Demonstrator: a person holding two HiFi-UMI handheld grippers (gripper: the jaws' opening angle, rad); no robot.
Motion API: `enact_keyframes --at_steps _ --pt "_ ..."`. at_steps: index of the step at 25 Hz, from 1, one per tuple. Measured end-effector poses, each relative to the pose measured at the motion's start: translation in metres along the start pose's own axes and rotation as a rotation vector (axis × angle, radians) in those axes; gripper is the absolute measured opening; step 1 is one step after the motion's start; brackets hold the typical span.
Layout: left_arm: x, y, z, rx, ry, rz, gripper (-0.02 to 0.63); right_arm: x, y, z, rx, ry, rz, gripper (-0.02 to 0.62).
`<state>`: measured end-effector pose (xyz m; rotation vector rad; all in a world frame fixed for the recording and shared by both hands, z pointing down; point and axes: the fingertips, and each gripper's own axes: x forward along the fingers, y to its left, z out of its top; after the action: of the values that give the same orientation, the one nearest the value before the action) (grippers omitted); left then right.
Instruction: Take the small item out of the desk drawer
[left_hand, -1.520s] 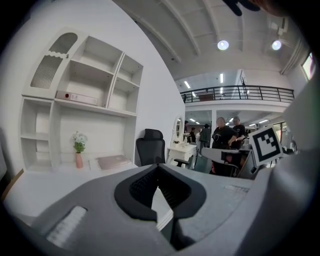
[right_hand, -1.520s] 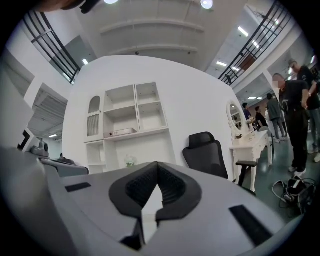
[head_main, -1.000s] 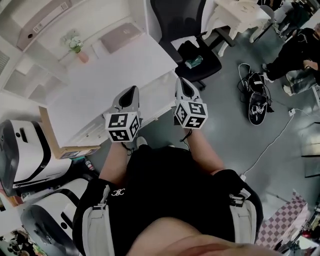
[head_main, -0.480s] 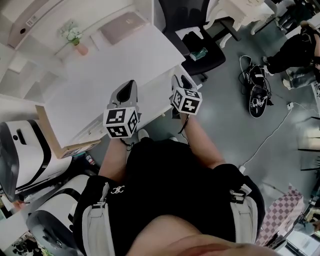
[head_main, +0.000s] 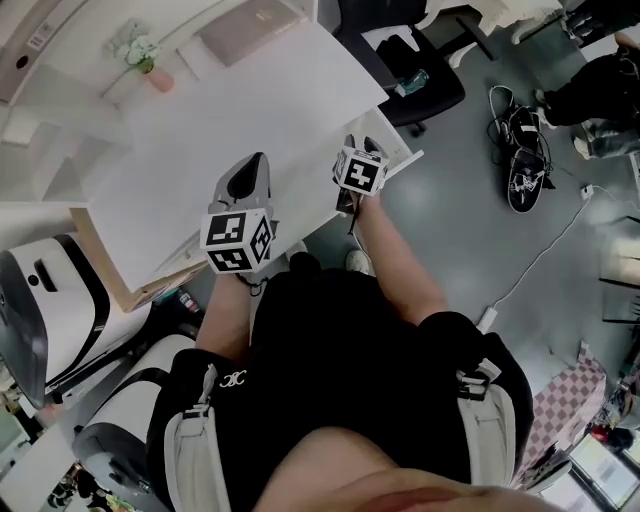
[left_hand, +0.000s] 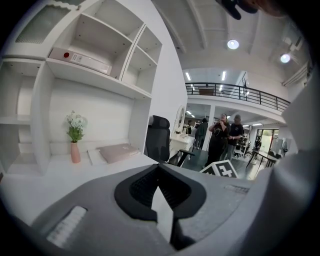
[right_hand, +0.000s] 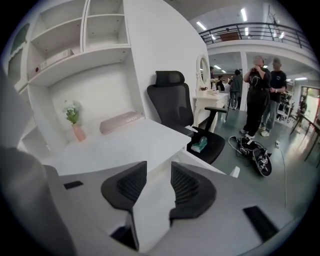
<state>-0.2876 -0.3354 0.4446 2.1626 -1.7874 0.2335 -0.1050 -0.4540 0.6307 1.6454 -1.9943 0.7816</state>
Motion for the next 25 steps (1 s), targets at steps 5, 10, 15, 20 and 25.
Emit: enact_keyframes --at_steps 5,10,15,20,25 --pt "0.009 0.023 -0.011 0.006 0.045 -0.003 0.014 0.039 0.003 -0.024 0.022 0.051 -0.048 0.137" --pt "0.016 0.047 -0.019 0.017 0.076 0.004 0.014 0.075 0.003 -0.037 0.072 0.047 -0.094 0.146" --pt "0.019 0.064 -0.03 0.022 0.117 0.009 0.014 0.098 -0.006 -0.054 0.123 0.032 -0.144 0.147" --pt "0.034 0.071 -0.038 0.026 0.134 0.013 0.014 0.127 -0.016 -0.059 0.127 0.024 -0.155 0.16" --pt "0.04 0.072 -0.045 0.034 0.138 0.017 0.014 0.152 -0.032 -0.064 0.124 0.033 -0.164 0.167"
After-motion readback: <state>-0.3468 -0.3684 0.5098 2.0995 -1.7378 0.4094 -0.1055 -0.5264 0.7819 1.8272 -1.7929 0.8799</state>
